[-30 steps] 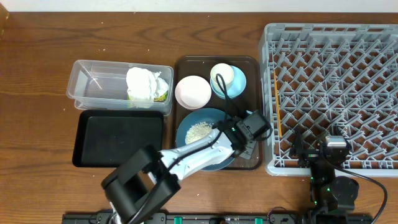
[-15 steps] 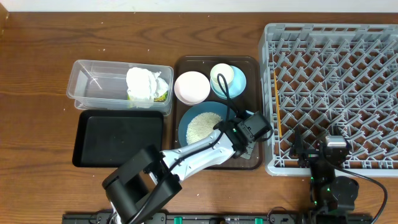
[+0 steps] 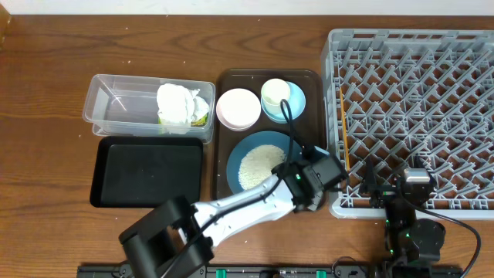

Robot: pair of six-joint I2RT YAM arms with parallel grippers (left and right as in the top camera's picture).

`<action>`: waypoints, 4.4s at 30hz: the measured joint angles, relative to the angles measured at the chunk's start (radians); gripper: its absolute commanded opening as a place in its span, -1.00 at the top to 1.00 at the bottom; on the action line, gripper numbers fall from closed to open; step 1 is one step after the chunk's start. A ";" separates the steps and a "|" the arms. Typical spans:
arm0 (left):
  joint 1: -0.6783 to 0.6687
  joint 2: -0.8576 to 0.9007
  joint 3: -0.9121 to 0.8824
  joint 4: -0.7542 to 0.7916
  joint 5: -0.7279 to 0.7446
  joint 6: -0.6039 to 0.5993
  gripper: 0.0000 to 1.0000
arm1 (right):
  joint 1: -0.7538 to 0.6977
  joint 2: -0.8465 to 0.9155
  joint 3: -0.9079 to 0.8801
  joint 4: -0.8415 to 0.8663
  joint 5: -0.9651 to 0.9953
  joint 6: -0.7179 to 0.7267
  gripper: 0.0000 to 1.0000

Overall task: Sort waste into correct bins and load items into the dishwasher rack
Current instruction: 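Reach the left gripper to the blue rice plate and grip its rim, then lift the blue plate and carry it over the black tray, then tilt the blue plate to pour the rice onto the black tray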

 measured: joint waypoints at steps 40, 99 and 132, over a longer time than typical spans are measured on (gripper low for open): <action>0.213 -0.375 0.001 -0.270 -0.234 0.002 0.88 | 0.000 0.000 0.000 0.000 0.000 0.000 -0.98; 1.382 -0.585 -0.002 -0.351 1.066 0.321 0.88 | 0.000 0.000 0.000 0.000 0.000 0.000 -0.99; 1.744 -0.585 -0.113 -0.393 1.576 0.582 0.88 | 0.000 0.000 0.000 0.000 0.000 0.000 -0.99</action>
